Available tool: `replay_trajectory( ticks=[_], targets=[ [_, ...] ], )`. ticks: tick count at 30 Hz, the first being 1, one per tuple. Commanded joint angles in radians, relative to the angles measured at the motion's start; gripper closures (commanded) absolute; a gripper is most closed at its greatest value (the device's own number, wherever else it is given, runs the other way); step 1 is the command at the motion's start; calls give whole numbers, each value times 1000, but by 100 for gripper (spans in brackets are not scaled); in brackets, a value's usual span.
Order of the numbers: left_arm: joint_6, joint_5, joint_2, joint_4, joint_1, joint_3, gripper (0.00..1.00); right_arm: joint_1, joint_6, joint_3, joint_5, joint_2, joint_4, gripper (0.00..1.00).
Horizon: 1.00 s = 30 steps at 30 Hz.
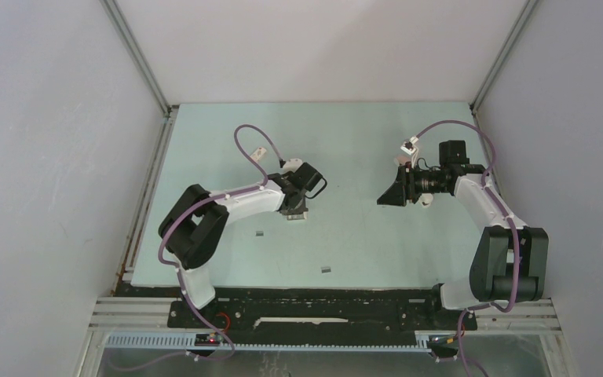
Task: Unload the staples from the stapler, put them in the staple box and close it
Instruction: Place the staple in the staple box.
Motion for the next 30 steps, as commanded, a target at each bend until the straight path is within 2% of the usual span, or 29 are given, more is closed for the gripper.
replay_trajectory(
  ticks=[1, 30],
  targets=[
    [-28, -13, -3, 18, 6, -16, 93, 1, -11, 1, -13, 1, 7, 45],
    [-42, -23, -26, -5, -4, -40, 93, 1, -11, 0, -17, -6, 5, 45]
  ],
)
